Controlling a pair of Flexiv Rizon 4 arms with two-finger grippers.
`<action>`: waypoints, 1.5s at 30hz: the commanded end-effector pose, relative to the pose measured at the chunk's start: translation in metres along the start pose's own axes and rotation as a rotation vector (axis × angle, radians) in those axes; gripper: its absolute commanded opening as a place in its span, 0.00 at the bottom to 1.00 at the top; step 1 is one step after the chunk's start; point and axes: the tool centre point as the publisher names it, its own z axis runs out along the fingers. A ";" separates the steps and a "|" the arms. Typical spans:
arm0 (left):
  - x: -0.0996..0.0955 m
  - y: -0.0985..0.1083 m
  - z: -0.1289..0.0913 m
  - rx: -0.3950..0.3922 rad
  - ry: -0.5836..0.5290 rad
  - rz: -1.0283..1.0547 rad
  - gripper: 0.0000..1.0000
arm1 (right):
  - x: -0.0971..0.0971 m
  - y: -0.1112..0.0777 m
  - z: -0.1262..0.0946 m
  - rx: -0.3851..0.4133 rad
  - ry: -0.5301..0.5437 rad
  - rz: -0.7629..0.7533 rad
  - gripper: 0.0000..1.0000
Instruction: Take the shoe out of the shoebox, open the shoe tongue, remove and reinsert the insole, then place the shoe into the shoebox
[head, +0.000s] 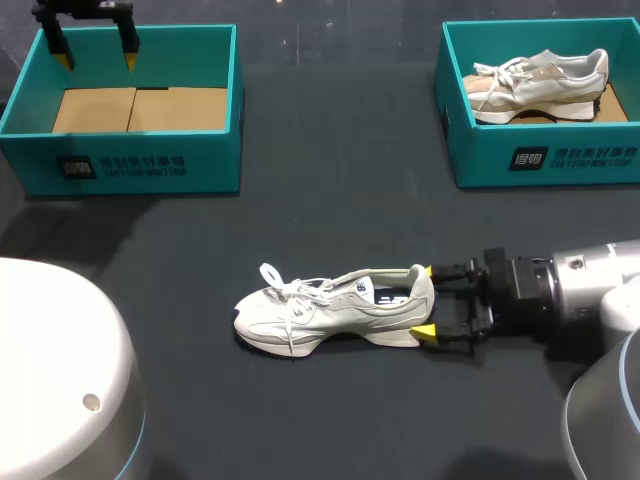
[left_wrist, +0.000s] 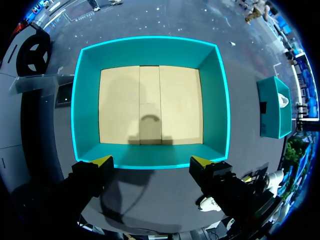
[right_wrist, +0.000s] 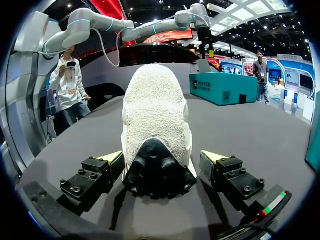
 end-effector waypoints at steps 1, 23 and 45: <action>0.000 0.000 0.000 -0.001 -0.001 0.000 1.00 | -0.001 -0.002 0.010 -0.009 0.006 -0.002 1.00; 0.000 0.000 0.000 -0.001 -0.001 0.000 1.00 | -0.001 0.002 0.033 -0.039 0.042 -0.024 1.00; 0.000 0.000 0.000 -0.001 -0.001 0.000 1.00 | -0.002 0.007 0.029 -0.032 0.074 -0.051 1.00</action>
